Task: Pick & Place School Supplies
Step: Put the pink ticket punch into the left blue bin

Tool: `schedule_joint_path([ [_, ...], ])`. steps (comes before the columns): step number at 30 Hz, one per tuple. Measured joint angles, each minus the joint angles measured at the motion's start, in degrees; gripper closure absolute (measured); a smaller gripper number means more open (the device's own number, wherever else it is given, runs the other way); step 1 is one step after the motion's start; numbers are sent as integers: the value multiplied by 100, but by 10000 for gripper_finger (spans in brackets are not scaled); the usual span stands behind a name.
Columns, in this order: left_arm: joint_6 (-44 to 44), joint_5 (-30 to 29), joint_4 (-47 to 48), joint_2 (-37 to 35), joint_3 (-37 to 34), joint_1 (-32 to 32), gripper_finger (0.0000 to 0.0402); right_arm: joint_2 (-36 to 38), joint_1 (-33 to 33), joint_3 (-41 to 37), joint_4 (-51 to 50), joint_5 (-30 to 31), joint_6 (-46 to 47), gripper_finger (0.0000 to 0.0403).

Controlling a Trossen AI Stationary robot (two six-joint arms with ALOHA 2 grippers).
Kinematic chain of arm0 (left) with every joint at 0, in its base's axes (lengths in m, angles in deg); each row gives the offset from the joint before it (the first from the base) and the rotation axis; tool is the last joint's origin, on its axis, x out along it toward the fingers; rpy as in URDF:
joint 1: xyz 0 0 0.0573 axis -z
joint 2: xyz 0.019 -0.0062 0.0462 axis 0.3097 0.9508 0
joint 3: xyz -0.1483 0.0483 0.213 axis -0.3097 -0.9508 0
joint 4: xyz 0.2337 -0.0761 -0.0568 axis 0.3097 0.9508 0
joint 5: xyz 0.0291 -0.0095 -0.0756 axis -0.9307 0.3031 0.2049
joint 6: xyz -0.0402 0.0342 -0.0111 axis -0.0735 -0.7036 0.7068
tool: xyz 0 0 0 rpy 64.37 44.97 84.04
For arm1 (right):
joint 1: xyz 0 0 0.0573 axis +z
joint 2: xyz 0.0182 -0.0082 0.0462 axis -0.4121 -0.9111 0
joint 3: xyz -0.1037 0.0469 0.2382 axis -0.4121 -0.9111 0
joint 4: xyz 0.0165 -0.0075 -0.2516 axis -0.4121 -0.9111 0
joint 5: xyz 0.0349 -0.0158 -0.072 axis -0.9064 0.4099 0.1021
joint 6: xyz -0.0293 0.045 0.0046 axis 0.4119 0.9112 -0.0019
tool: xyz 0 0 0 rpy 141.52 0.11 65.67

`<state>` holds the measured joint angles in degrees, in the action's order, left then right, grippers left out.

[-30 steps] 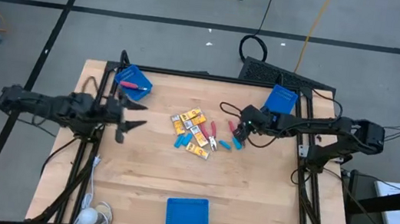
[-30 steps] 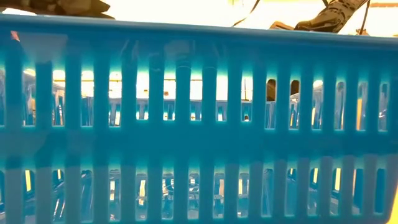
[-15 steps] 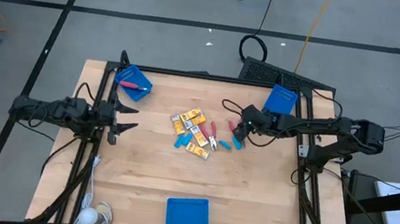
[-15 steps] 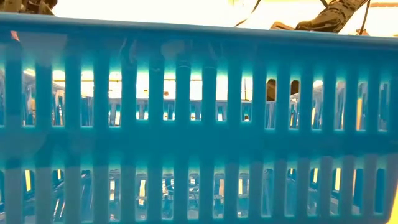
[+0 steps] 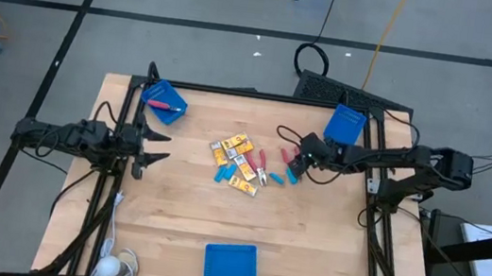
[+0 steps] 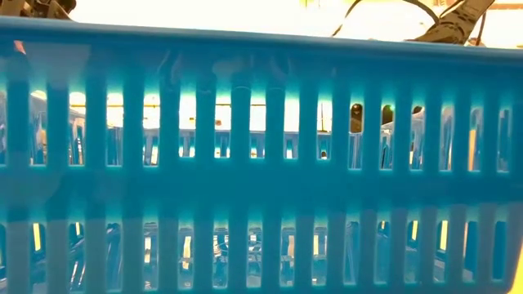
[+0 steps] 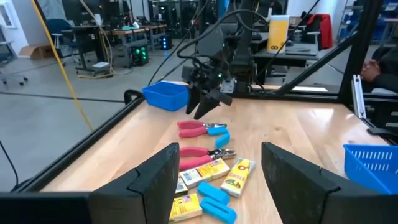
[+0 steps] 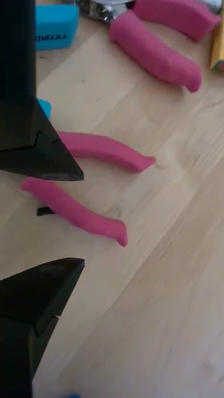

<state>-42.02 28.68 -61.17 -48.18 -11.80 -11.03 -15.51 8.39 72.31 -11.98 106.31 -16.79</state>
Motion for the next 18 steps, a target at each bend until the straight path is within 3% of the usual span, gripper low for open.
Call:
schedule_joint_path([
  [12,-13,-2,-44,0,0,0,172,-802,-22,-64,595,-20,-128,202],
  [18,-19,-2,-38,0,0,0,172,-830,-22,-63,680,-8,-144,204],
])
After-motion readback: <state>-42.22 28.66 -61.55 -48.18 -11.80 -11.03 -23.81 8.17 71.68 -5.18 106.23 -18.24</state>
